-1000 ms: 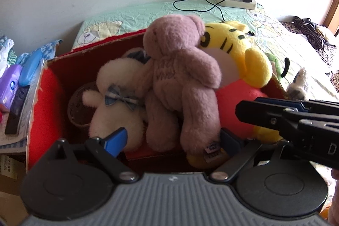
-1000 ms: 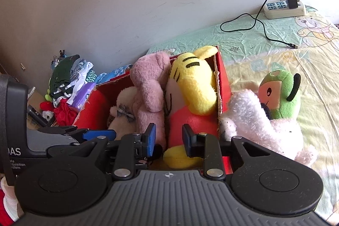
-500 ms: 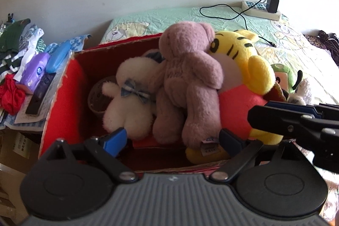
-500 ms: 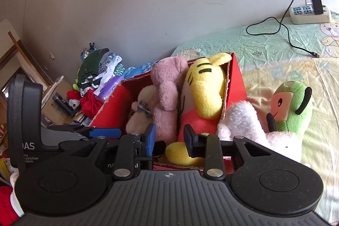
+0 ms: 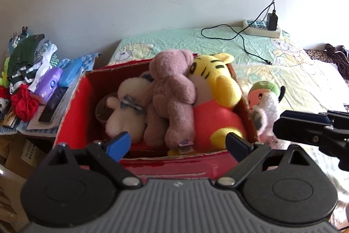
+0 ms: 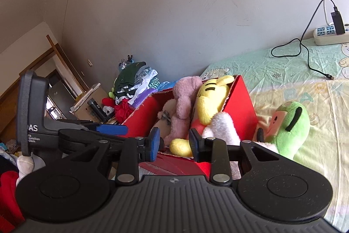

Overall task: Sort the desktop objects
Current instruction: 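Grasp the white bunny with plaid ears in the right gripper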

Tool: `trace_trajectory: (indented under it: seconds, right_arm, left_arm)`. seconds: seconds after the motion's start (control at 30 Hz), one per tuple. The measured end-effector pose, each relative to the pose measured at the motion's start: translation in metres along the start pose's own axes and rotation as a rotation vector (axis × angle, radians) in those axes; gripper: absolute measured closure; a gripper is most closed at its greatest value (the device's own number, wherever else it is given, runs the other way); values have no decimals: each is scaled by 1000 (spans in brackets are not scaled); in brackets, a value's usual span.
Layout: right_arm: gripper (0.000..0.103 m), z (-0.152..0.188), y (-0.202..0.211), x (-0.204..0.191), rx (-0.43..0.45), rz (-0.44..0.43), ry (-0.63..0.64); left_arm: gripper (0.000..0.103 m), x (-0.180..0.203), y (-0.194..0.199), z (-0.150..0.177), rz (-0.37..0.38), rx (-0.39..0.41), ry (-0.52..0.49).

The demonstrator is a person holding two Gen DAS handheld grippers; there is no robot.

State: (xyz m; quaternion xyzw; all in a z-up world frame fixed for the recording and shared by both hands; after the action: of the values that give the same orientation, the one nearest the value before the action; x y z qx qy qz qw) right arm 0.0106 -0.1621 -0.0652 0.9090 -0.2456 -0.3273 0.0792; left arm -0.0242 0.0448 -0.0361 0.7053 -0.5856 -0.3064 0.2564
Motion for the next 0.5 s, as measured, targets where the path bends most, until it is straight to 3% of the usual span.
trace_trajectory:
  seconds: [0.23,0.37,0.5]
  right_arm:
    - [71,15,27,54,-10,122,-120]
    - [70,25,41,84,-19,201,-193]
    - [69,32,51,106,-17,212,-280]
  left_arm:
    - [8,45,12,12,153,-15,-13]
    - [8,75,2,29,225,-77,-26]
    - [9,98,-17,43,270,-146,-12]
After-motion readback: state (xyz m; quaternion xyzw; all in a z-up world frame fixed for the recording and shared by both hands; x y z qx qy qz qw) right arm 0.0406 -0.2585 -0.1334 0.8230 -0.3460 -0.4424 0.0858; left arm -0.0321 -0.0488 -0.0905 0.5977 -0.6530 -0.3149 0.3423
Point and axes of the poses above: each gripper's, at about its wrist camera, not at the fingertips, and y roughly against the way its jaws point, x to its right, z to its underside, the point moved 4 cm from there along -y, roughly the way its jaws point, and after that the axes turned 2 degrees about -z, right-handed, at the moved point
